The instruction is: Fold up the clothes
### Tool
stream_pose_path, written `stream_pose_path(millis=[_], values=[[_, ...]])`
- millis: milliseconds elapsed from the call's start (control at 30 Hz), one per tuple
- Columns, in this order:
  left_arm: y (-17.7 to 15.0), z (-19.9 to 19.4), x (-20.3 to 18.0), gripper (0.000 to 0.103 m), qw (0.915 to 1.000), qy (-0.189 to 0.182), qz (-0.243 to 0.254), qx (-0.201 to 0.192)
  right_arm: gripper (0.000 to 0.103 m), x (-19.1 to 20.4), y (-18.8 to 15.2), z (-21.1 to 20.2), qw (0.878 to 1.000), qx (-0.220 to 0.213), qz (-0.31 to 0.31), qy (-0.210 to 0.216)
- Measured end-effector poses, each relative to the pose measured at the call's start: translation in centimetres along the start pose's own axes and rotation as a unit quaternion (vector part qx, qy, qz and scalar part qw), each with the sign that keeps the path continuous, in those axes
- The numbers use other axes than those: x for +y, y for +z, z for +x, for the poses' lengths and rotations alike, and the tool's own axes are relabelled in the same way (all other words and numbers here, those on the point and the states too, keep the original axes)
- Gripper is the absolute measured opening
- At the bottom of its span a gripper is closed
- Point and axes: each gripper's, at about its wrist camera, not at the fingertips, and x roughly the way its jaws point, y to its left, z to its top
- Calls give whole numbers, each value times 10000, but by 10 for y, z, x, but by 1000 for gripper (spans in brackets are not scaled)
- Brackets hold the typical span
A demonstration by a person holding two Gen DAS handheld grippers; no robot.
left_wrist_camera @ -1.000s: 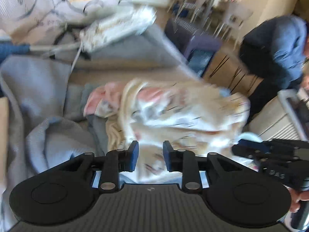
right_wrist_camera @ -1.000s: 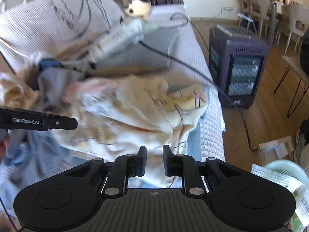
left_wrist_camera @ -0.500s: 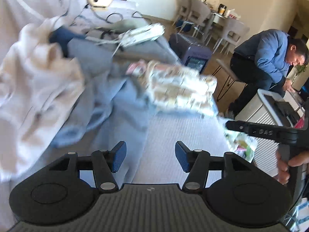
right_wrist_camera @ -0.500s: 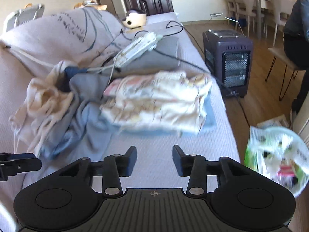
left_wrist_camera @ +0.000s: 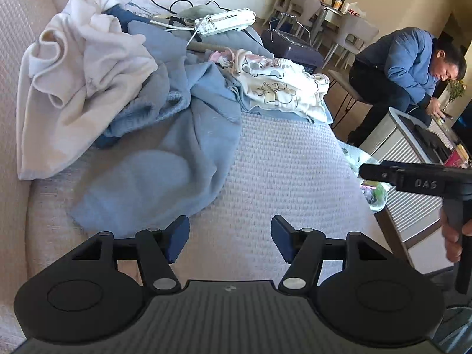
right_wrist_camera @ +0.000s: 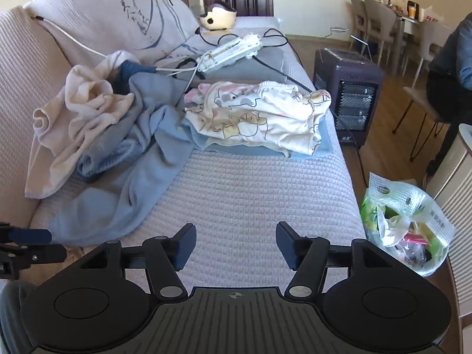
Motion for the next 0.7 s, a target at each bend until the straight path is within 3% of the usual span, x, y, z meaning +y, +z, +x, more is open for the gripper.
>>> stream_pose_path(millis=[167, 467, 700], values=[[-3, -1, -1, 60, 9999, -34, 147, -43, 63, 3, -6, -3, 9995, -120, -199, -218], [-4, -3, -16, 63, 9990, -57, 438, -96, 64, -5, -6, -5, 9995, -110, 143, -250], [-2, -2, -13, 65, 9993, -23, 352, -108, 71, -1, 8, -13, 9984, -111, -297, -478]])
